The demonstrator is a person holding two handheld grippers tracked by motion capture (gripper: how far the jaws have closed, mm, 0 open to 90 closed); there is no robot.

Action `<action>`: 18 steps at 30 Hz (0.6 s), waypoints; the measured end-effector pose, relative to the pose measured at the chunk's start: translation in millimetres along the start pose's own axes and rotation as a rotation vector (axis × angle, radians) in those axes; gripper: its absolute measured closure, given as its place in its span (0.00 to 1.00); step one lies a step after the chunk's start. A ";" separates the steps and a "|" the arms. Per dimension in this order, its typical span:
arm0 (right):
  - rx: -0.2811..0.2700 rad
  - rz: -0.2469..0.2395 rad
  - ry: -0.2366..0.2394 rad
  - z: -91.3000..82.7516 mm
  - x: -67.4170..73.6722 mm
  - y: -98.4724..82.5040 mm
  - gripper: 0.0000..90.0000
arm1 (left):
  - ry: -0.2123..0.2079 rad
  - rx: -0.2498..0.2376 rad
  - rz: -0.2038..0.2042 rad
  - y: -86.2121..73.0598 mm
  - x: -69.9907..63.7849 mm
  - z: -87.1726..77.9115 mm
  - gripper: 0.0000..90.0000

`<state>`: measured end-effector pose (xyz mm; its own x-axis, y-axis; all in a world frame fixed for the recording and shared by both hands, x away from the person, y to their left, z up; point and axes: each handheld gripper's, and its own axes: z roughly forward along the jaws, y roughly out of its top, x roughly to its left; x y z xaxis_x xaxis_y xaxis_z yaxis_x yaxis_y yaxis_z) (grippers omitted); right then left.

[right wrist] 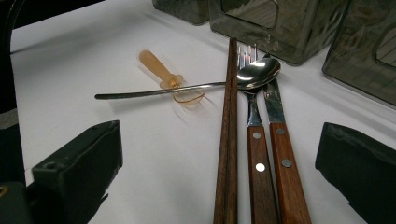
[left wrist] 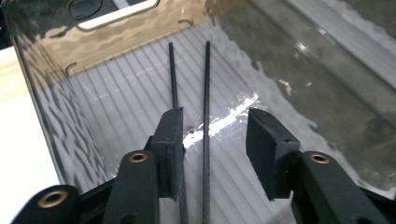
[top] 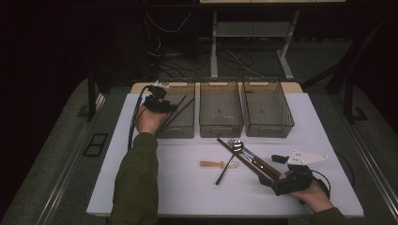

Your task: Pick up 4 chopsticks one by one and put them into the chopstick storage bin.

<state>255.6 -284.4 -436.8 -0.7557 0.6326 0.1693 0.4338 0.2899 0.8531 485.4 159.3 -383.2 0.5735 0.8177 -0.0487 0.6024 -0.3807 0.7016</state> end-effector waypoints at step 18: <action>0.016 0.007 -0.009 0.6 -0.5 -0.3 0.01 | -0.100 -0.113 0.070 6.1 -18.5 -36.2 0.38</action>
<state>256.2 -284.4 -437.4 -0.7479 0.6414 0.1709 0.4472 0.2966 0.8438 458.4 157.4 -352.3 0.6678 0.7416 -0.0639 0.4958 -0.3791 0.7813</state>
